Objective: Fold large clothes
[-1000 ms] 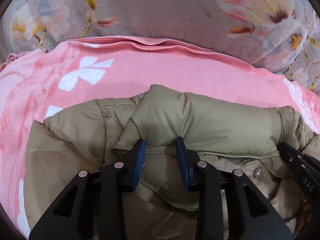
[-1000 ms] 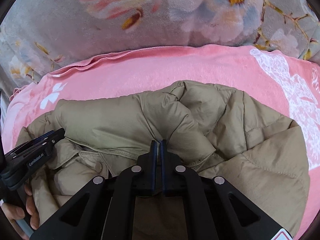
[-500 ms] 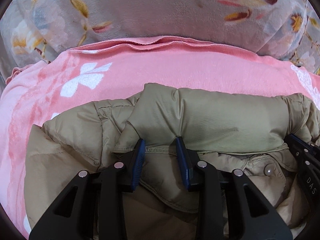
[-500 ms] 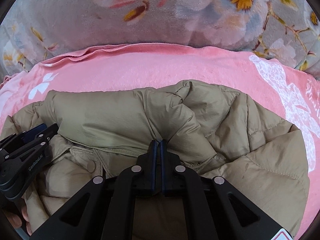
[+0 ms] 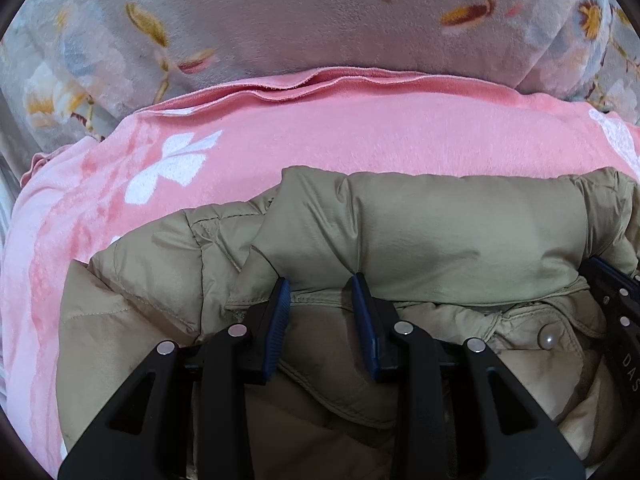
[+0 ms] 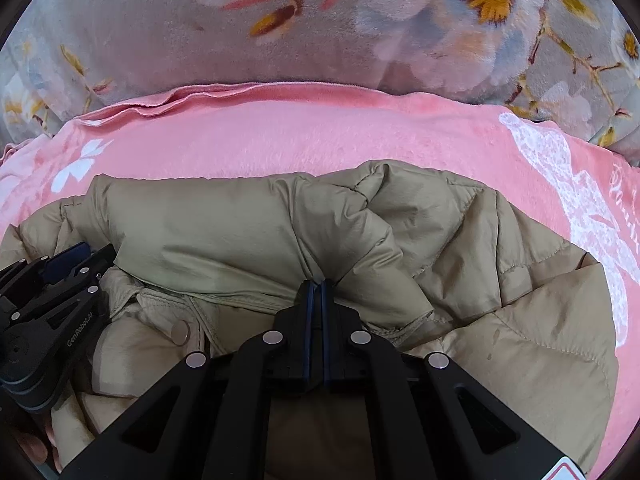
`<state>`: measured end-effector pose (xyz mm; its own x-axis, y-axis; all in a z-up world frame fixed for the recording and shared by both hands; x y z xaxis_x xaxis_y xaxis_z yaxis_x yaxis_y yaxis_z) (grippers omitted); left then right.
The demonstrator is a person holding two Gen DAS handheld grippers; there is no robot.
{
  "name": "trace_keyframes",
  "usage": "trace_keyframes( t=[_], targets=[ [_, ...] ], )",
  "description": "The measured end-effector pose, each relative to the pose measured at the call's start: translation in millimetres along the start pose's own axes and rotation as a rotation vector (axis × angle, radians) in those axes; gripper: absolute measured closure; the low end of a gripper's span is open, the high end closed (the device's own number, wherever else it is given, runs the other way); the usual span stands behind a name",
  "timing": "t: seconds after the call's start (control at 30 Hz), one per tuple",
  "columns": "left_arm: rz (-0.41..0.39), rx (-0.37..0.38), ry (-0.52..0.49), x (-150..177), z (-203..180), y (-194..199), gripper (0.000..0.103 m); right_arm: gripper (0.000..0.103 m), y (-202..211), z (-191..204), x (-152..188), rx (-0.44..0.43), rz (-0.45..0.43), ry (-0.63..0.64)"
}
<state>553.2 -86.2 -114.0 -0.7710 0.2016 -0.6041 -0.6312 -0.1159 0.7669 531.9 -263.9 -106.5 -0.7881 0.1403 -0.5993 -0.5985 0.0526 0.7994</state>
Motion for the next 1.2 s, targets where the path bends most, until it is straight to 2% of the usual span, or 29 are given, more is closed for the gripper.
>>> trace_keyframes(
  t=[0.33,0.37,0.43,0.53,0.57,0.6,0.63,0.67,0.7,0.77,0.83,0.93,1.03,1.07,1.13,1.2],
  targets=[
    [0.003,-0.025,-0.022,0,-3,-1,0.073,0.103,-4,-2,-2,-0.015,0.002,-0.01],
    [0.004,-0.031,-0.025,-1,-4,-2,0.072,0.103,-5,-3,-5,-0.005,-0.03,-0.024],
    [0.0,-0.042,-0.029,-1,-4,0,0.072,0.103,-5,-5,-6,-0.017,-0.031,-0.033],
    [-0.001,-0.018,-0.01,6,4,12,0.067,0.099,7,-7,0,-0.048,-0.042,-0.061],
    [0.009,-0.002,-0.007,13,8,24,0.054,0.098,16,-10,5,-0.049,-0.042,-0.071],
    [0.01,-0.005,-0.001,19,12,33,0.04,0.089,30,-13,14,-0.05,-0.046,-0.085],
    [0.006,0.007,0.009,28,17,47,0.016,0.071,43,-15,22,-0.058,-0.051,-0.095],
    [-0.01,0.069,0.018,43,23,70,0.01,0.06,65,-20,38,-0.076,-0.054,-0.104],
    [-0.015,0.117,0.018,55,27,84,0.01,0.046,83,-24,54,-0.101,-0.051,-0.106],
    [0.009,0.182,0.007,87,41,113,0.009,0.043,122,-35,92,-0.146,-0.054,-0.103],
    [0.048,0.232,0.023,132,71,143,0.007,0.035,155,-50,134,-0.145,-0.043,-0.097],
    [0.114,0.298,0.095,192,121,173,0.007,0.027,207,-84,211,-0.13,-0.038,-0.122],
    [0.147,0.319,0.214,250,173,197,0.007,0.025,246,-116,290,-0.106,-0.022,-0.189],
    [0.16,0.346,0.261,273,188,205,0.007,0.025,255,-125,320,-0.111,-0.003,-0.229],
    [0.188,0.375,0.311,299,202,211,0.007,0.024,266,-135,364,-0.142,0.023,-0.297],
    [0.187,0.409,0.36,322,211,219,0.007,0.024,270,-134,391,-0.187,0.035,-0.339]
  ],
)
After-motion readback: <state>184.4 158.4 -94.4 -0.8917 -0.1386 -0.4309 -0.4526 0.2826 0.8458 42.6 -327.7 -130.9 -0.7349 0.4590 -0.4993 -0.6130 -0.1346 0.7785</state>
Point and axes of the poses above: each gripper's, at about its wrist camera, not at the fingertips, and y roughly against the way its jaws point, z to its left, x to its underside, the point moved 5 cm from there along -y, roughly the way its jaws point, and after that the axes turned 6 degrees about z, right-handed, at the moved point
